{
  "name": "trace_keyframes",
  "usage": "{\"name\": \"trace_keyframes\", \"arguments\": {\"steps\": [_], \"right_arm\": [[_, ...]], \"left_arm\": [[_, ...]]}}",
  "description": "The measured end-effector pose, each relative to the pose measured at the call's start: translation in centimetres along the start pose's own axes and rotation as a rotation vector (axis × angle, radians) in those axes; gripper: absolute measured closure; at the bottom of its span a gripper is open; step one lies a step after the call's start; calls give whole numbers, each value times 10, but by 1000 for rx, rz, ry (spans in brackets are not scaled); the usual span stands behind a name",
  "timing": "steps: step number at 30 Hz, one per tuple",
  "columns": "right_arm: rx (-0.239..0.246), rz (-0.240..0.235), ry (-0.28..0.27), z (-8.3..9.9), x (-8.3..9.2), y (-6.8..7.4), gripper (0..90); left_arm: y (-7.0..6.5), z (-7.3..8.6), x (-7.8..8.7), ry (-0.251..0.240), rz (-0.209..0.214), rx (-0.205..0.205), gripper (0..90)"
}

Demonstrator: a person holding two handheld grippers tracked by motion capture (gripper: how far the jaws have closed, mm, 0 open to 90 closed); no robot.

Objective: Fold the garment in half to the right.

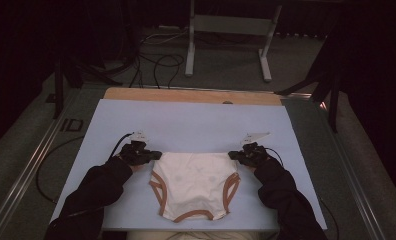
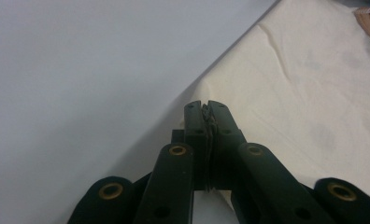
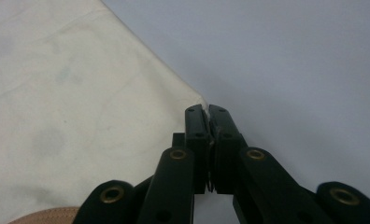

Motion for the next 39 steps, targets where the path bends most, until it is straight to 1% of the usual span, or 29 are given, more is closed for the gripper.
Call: {"name": "trace_keyframes", "arguments": {"steps": [1, 2, 3, 9, 12, 17, 21, 24, 25, 31, 32, 33, 37, 39], "right_arm": [[3, 1, -1, -1, 0, -1, 881], [1, 1, -1, -2, -1, -2, 881], [1, 4, -3, -3, -1, -3, 881], [-12, 13, -14, -11, -3, -10, 881], [-11, 23, -9, -14, -5, -15, 881], [-28, 34, -17, -20, -5, -21, 881], [-29, 42, -24, -24, -6, -26, 880], [-41, 50, -29, -27, -8, -31, 880], [-41, 51, -31, -28, -9, -32, 880], [-52, 65, -36, -31, -13, -40, 880], [-52, 69, -35, -31, -13, -40, 880], [-55, 72, -36, -32, -14, -42, 880], [-60, 77, -40, -35, -16, -46, 880], [-63, 81, -41, -36, -17, -48, 880]], "left_arm": [[1, -1, 0, -2, 0, -5, 894], [2, -2, 0, -10, -10, -11, 893], [3, -3, 0, -21, -11, -6, 893], [10, -9, -3, -24, -31, -10, 893], [14, -13, -4, -37, -43, -6, 892], [20, -19, -7, -37, -66, -14, 893], [25, -23, -9, -48, -82, -17, 892], [30, -26, -11, -57, -99, -14, 892], [31, -28, -12, -62, -95, -7, 893], [37, -31, -16, -67, -108, -4, 892], [38, -32, -17, -73, -110, 5, 892], [39, -32, -17, -72, -113, -1, 891], [42, -36, -19, -90, -117, 16, 891], [45, -36, -19, -86, -122, 11, 891]]}}
Point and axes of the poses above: each handheld gripper's, and its own axes: x roughly backward along the jaws, z roughly out of its underside, y roughly to its left, the point moved 9 cm from there along -x, roughly forward along the jaws, and after that the axes turned 7 degrees about -z, right-handed, at the moved point
